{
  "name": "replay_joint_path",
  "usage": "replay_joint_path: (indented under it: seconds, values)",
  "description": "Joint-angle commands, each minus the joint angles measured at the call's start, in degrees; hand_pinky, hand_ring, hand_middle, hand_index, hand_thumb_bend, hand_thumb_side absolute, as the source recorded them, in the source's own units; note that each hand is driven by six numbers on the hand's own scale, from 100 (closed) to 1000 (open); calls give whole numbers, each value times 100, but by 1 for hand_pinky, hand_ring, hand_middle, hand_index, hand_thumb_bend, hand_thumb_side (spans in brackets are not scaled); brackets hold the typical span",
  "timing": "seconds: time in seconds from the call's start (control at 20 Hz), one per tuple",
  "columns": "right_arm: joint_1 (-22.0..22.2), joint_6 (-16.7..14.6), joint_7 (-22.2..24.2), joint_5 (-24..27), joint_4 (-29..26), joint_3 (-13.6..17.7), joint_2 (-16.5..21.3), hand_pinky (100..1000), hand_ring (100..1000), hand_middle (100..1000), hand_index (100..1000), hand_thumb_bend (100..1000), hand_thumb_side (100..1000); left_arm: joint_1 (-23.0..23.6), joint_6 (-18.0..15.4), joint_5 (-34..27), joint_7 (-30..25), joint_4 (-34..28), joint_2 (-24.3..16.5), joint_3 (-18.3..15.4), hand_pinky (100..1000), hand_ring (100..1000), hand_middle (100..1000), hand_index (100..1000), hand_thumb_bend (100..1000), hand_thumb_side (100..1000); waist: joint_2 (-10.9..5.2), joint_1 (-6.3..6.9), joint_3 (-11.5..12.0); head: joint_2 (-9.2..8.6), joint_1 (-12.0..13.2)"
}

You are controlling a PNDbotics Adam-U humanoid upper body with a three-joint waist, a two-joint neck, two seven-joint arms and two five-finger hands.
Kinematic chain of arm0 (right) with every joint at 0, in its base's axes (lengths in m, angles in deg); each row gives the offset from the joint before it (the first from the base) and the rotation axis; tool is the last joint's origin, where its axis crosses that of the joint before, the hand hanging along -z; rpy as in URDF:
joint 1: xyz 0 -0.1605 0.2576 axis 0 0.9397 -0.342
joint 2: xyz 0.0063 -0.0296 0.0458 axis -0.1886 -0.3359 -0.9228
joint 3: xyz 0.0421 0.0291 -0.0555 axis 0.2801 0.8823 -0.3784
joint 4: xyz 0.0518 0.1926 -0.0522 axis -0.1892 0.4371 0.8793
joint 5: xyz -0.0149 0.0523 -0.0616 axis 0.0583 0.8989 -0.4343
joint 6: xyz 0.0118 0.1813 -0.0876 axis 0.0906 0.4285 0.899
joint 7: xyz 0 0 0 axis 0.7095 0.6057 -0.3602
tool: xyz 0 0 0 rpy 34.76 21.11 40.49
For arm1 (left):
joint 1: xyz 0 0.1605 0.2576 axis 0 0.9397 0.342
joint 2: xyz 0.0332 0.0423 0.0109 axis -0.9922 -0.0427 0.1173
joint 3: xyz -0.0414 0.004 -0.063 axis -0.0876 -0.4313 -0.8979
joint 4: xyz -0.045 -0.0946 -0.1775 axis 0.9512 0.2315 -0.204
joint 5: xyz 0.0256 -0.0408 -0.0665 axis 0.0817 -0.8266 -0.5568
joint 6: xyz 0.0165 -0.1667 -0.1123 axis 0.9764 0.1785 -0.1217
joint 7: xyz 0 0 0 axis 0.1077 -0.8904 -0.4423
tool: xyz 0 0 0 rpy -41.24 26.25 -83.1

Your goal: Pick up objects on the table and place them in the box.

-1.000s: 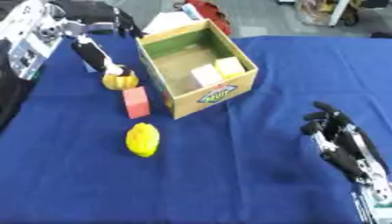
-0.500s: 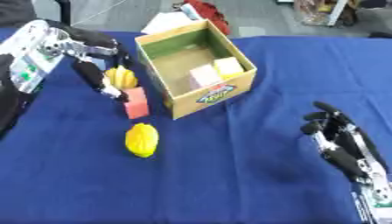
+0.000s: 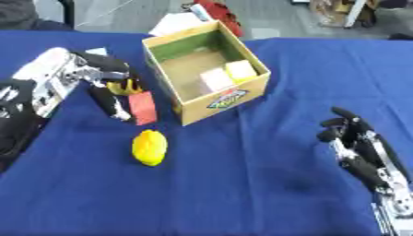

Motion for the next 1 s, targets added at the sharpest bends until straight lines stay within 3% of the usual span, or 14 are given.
replay_joint_path:
  seconds: [0.05,0.2,0.25,0.45,0.75,1.0]
  values:
    - [-64,6,-8,2,-101,34,68,657,627,662,901,100,367,-60,-14,50,147,7,-29,29,759,678,697,860,504,493,-78,94,-6,-45,20]
    - [-65,7,-7,4,-103,34,63,657,627,662,901,100,366,-32,9,148,361,40,12,55,723,605,606,786,421,222,-73,93,-8,-52,21]
    - [-66,8,-7,4,-103,34,63,657,627,662,901,100,366,-29,20,188,466,32,12,53,701,571,565,749,388,194,-71,92,-11,-53,20]
    - [-61,10,-17,5,-101,44,70,657,626,662,901,100,366,-74,61,185,876,-221,-86,-59,656,496,473,667,288,189,-74,94,-15,-56,8]
    - [-37,13,-9,0,-91,37,80,657,626,662,901,100,366,-561,289,17,1020,-1066,-218,-380,673,496,467,672,283,183,-98,112,-12,-47,-13]
    - [-13,15,8,-3,-75,11,71,657,626,662,901,100,368,-1211,425,510,1259,-777,358,-548,679,498,467,678,288,177,-113,122,-53,-36,15]
